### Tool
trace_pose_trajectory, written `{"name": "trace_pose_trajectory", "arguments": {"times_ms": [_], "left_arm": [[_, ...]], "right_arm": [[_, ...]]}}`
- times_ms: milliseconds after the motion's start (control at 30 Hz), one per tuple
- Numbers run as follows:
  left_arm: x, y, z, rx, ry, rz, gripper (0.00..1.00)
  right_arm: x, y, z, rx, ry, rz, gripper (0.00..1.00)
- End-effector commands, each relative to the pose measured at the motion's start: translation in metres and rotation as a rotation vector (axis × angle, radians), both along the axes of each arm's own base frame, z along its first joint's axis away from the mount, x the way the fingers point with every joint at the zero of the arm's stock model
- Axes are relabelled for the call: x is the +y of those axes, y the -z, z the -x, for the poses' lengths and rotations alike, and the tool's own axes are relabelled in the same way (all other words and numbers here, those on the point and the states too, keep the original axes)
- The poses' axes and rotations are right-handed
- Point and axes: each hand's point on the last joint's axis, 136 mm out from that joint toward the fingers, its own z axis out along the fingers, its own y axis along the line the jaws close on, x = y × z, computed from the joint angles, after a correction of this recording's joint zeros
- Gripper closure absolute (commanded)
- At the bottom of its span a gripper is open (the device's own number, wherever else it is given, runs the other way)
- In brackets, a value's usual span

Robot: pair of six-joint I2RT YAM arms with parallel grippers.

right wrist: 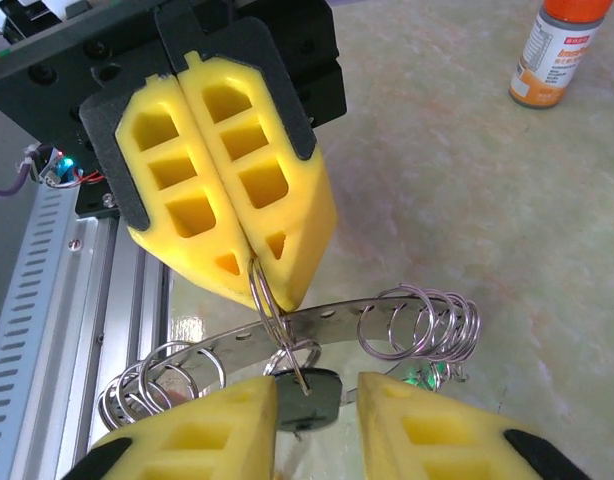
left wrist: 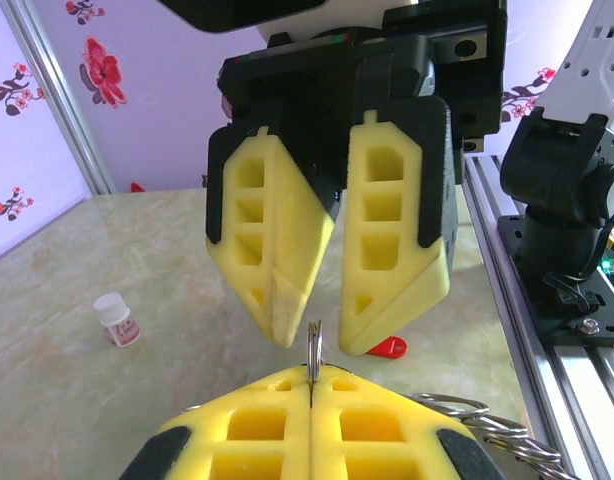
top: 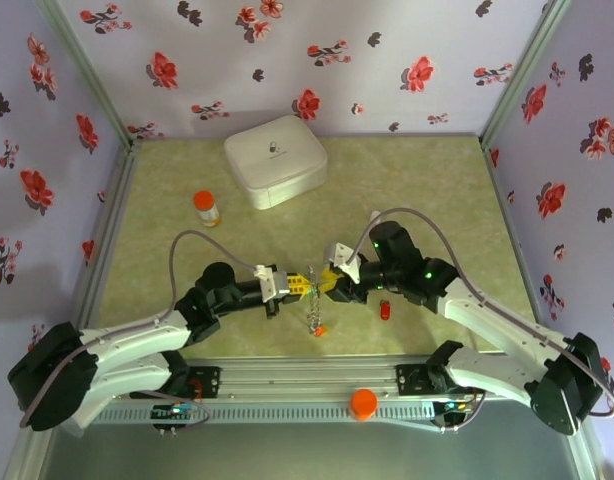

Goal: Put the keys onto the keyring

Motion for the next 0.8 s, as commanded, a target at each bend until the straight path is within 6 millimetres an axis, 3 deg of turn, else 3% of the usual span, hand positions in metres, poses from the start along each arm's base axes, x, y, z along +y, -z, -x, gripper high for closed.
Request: {"name": "trace_pose_trajectory", "arguments": {"times_ms": [0,333,767], "left_arm": [[-0.002,-0.019,0.002,-0.037,0.013,0.065,1.00],[-0.003,-0.023,0.004,-0.041,0.025,0.072,1.00],[-0.007,-0.033,0.006,-0.055,0.054,0.081,1.00]], "right_arm": [[0.005,-0.010,0.001,0.000,-0.017,-0.036,0.77],[0.005,-0.010,0.000,-0.001,-0.015,-0.031,0.89],[0.009,0.009,-0.002,0.017,-0.029,0.038,0.90]]}}
